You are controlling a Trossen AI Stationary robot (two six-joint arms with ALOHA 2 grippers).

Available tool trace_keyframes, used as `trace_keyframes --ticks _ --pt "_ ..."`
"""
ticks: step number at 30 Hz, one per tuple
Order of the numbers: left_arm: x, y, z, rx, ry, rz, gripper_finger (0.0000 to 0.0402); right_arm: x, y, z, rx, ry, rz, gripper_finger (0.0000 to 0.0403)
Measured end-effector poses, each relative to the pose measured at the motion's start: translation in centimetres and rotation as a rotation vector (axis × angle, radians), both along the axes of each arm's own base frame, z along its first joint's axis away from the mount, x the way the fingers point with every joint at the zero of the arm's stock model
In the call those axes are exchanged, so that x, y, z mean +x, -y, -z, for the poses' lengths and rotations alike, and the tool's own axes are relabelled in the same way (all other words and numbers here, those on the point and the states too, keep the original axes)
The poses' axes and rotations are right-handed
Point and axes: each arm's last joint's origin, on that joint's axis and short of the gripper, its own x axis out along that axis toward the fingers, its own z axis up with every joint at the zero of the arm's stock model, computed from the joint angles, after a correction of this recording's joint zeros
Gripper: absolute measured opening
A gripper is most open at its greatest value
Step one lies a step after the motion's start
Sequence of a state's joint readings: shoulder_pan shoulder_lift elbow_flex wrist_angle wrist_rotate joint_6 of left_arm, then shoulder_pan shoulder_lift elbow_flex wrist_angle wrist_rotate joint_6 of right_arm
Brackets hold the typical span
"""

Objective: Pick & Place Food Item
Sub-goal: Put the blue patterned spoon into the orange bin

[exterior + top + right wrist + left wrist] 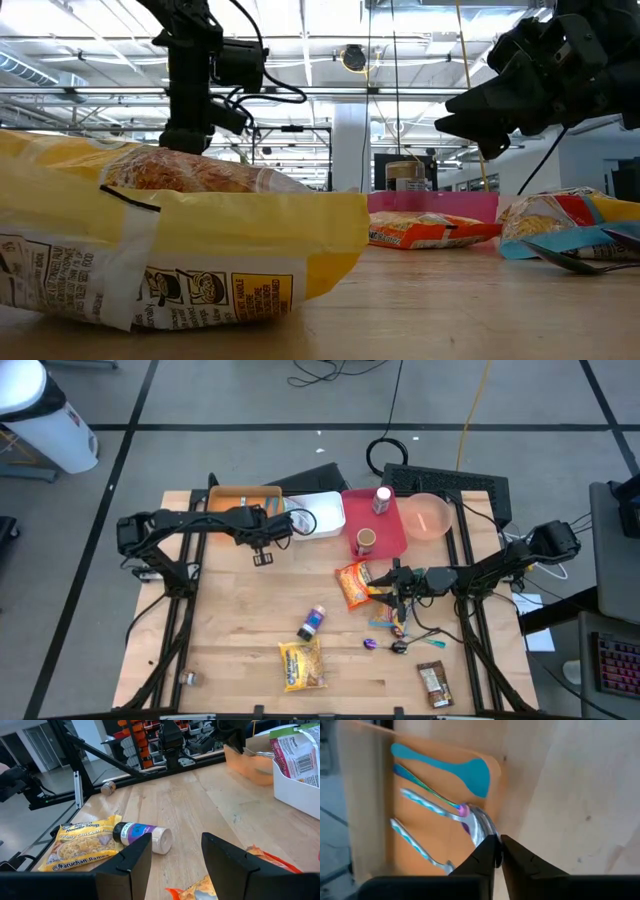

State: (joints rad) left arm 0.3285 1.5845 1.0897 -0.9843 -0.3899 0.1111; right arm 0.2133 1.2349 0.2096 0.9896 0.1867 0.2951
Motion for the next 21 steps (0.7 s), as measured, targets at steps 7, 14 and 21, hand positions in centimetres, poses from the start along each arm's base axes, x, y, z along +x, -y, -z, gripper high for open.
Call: trace_keyframes --ticks 7,14,21 --pt "-0.24 -0.39 0.06 -0.048 0.014 -0.032 0.0072 0.00 0.00 0.00 0.000 0.000 0.000 0.0164" --pt "-0.30 -0.44 0.06 -0.051 0.013 -0.038 0.0122 0.00 0.00 0.00 0.000 0.000 0.000 0.0164" --pt "-0.32 -0.44 0.06 -0.051 0.011 -0.041 0.0165 0.00 0.00 0.00 0.000 0.000 0.000 0.0164"
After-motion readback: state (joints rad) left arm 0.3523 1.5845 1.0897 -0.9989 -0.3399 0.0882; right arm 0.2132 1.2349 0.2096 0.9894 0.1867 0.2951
